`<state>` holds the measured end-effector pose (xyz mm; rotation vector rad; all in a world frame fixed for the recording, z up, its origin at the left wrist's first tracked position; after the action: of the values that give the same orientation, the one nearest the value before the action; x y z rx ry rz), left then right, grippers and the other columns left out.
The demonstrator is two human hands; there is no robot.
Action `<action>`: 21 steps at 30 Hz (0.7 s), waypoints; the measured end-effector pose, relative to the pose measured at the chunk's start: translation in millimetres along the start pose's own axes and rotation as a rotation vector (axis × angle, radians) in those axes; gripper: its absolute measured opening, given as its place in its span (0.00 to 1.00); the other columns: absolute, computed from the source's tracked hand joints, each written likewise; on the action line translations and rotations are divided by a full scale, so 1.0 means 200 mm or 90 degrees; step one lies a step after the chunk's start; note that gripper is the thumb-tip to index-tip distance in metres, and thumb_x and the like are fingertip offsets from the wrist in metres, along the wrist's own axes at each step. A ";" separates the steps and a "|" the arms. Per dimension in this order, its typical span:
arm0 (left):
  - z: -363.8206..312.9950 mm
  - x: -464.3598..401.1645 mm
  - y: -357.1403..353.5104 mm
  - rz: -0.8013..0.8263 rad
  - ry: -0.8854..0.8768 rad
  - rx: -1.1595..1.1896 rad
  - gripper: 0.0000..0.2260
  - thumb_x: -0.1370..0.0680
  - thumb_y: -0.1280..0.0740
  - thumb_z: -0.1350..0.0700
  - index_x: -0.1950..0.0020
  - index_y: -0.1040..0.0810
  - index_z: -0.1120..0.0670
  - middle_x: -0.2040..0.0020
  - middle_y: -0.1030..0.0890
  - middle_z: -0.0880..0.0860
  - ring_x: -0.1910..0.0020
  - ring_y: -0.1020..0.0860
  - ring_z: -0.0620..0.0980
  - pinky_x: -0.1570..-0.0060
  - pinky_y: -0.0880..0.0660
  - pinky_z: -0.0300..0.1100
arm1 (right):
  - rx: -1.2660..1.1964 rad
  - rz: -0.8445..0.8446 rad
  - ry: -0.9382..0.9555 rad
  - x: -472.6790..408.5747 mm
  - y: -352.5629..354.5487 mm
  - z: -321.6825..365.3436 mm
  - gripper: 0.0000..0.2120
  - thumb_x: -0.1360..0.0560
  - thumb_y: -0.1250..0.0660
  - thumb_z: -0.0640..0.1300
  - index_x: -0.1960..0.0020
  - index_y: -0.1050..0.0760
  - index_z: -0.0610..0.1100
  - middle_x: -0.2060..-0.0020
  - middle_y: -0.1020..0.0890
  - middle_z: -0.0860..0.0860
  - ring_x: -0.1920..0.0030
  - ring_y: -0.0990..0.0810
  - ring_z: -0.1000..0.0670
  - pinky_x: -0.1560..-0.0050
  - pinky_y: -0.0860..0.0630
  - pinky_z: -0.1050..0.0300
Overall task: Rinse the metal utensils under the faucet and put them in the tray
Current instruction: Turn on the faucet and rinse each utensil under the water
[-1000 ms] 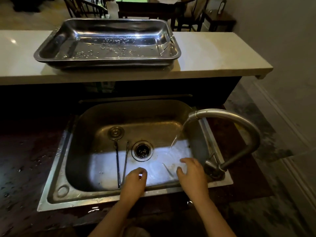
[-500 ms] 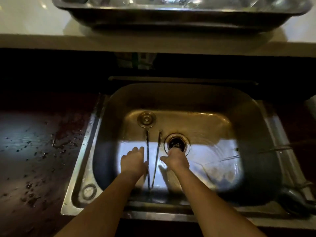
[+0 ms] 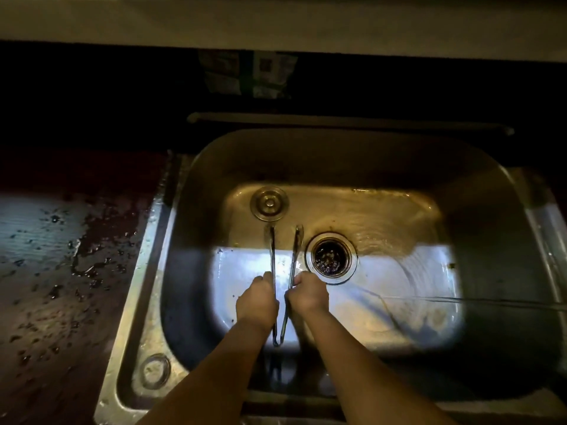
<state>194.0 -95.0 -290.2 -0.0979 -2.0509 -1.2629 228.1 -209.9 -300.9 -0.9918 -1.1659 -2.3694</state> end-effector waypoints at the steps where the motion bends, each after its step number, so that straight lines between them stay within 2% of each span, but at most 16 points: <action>1: 0.00 0.00 0.01 -0.001 -0.007 0.020 0.15 0.25 0.36 0.60 0.39 0.32 0.55 0.43 0.22 0.58 0.46 0.22 0.58 0.50 0.25 0.49 | -0.020 -0.002 -0.004 0.01 0.01 0.00 0.04 0.32 0.36 0.34 0.63 0.27 0.41 0.62 0.22 0.43 0.60 0.24 0.43 0.59 0.28 0.57; 4: -0.01 0.02 0.05 -0.020 -0.014 0.163 0.16 0.26 0.35 0.62 0.39 0.30 0.52 0.48 0.18 0.59 0.51 0.20 0.58 0.51 0.23 0.48 | -0.128 -0.024 -0.014 0.03 0.07 -0.01 0.03 0.32 0.34 0.34 0.60 0.22 0.38 0.59 0.16 0.40 0.57 0.18 0.40 0.55 0.21 0.52; 6: -0.03 0.05 0.10 -0.038 -0.004 0.304 0.15 0.27 0.35 0.64 0.41 0.28 0.52 0.51 0.18 0.59 0.54 0.19 0.59 0.50 0.21 0.50 | -0.216 -0.026 -0.007 0.07 0.13 0.00 0.03 0.32 0.34 0.33 0.61 0.23 0.40 0.61 0.17 0.38 0.57 0.17 0.37 0.52 0.19 0.42; 8: -0.08 0.09 0.16 -0.033 -0.014 0.430 0.15 0.28 0.33 0.65 0.43 0.25 0.54 0.54 0.17 0.59 0.56 0.18 0.58 0.52 0.19 0.51 | -0.272 -0.028 0.009 0.12 0.21 0.02 0.06 0.31 0.34 0.33 0.63 0.24 0.42 0.63 0.20 0.41 0.59 0.18 0.38 0.52 0.20 0.38; 10: -0.14 0.16 0.22 -0.026 -0.029 0.527 0.13 0.29 0.30 0.65 0.45 0.23 0.58 0.56 0.16 0.60 0.58 0.17 0.58 0.53 0.19 0.51 | -0.317 -0.026 0.038 0.17 0.32 0.03 0.11 0.30 0.33 0.33 0.67 0.25 0.46 0.64 0.20 0.42 0.62 0.19 0.42 0.52 0.19 0.39; 12: -0.19 0.24 0.27 -0.004 -0.033 0.611 0.12 0.29 0.29 0.63 0.46 0.21 0.59 0.55 0.16 0.60 0.58 0.17 0.57 0.54 0.19 0.50 | -0.356 -0.015 0.070 0.25 0.43 0.03 0.12 0.30 0.32 0.34 0.68 0.25 0.47 0.64 0.19 0.43 0.64 0.19 0.45 0.58 0.18 0.45; 14: -0.27 0.36 0.29 0.035 -0.044 0.674 0.12 0.28 0.29 0.60 0.45 0.20 0.56 0.54 0.16 0.57 0.55 0.17 0.54 0.56 0.19 0.47 | -0.410 0.006 0.084 0.35 0.53 0.02 0.09 0.30 0.30 0.35 0.65 0.23 0.47 0.64 0.17 0.44 0.65 0.18 0.47 0.64 0.20 0.54; 16: -0.36 0.49 0.30 0.084 -0.058 0.720 0.14 0.28 0.28 0.57 0.44 0.22 0.51 0.50 0.16 0.56 0.51 0.18 0.54 0.54 0.19 0.47 | -0.462 0.005 0.094 0.46 0.63 -0.02 0.06 0.31 0.29 0.34 0.62 0.22 0.44 0.66 0.17 0.46 0.66 0.17 0.49 0.66 0.20 0.58; 18: -0.46 0.62 0.29 0.126 -0.072 0.746 0.15 0.29 0.28 0.54 0.43 0.24 0.48 0.49 0.16 0.56 0.50 0.17 0.54 0.55 0.19 0.46 | -0.487 -0.021 0.103 0.57 0.72 -0.08 0.04 0.30 0.30 0.35 0.58 0.20 0.42 0.65 0.16 0.45 0.64 0.16 0.47 0.64 0.19 0.57; 21: -0.60 0.79 0.26 0.174 -0.099 0.786 0.14 0.30 0.27 0.55 0.47 0.24 0.47 0.56 0.13 0.55 0.57 0.15 0.53 0.65 0.20 0.41 | -0.469 -0.067 0.105 0.72 0.84 -0.22 0.08 0.28 0.31 0.38 0.50 0.20 0.41 0.57 0.15 0.42 0.57 0.16 0.43 0.53 0.17 0.48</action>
<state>161.9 -210.2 -123.2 0.1019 -2.4822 0.2984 198.4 -345.8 -123.3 -0.9078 -0.2677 -2.9667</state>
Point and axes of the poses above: each hand's wrist, its own x-axis away from the middle knuckle, its own y-axis out of the back of the hand, z = x × y, the point moved 9 cm from there along -x, towards the middle knuckle
